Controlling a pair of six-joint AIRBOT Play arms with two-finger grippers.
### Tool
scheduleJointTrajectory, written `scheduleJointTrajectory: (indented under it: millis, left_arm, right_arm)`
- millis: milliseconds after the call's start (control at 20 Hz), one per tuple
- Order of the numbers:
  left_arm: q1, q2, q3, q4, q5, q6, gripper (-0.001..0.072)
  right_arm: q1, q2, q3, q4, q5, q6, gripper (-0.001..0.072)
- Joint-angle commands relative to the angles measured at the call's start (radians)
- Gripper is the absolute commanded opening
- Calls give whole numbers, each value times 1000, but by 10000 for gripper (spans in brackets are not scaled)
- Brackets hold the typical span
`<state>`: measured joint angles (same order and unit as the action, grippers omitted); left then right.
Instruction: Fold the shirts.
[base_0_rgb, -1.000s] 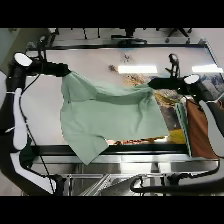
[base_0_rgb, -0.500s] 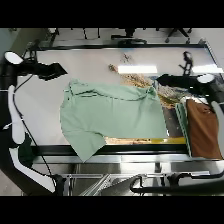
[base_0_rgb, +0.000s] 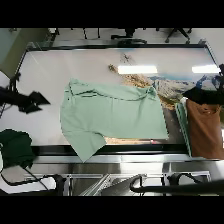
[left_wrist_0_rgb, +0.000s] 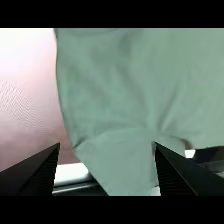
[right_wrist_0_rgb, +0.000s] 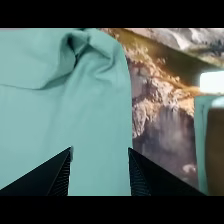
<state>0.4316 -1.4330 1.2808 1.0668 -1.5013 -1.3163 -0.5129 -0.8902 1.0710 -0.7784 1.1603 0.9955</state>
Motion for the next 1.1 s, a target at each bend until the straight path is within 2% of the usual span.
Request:
scheduleJointTrajectory:
  millis: [0,200,300,400,500,550,600,750,1050]
  left_arm:
    - [72,95,-386,0,165,76,642]
    - [67,38,-556,-182,345,211,642]
    - [38,-43,-543,-270,362,259,642]
    - [-2,-124,-484,-304,349,269,638]
    - [-43,-188,-407,-307,303,269,340]
    - [-59,-212,-369,-307,269,269,247]
    - [-74,-230,-332,-302,233,269,17]
    - [-92,-233,-268,-298,193,268,11]
    - [-92,-193,-293,-298,234,269,12]
  right_arm:
    - [-48,34,-105,-8,29,8,412]
    - [-48,30,-163,-5,31,9,413]
    - [-44,30,-184,-5,35,8,412]
    - [-42,29,-195,-5,43,8,412]
    - [-42,29,-203,-10,53,8,412]
    - [-42,29,-207,-26,56,10,424]
    - [-42,28,-209,-56,62,31,493]
    - [-42,5,-216,-158,71,75,501]
    - [33,-135,-306,-145,34,61,498]
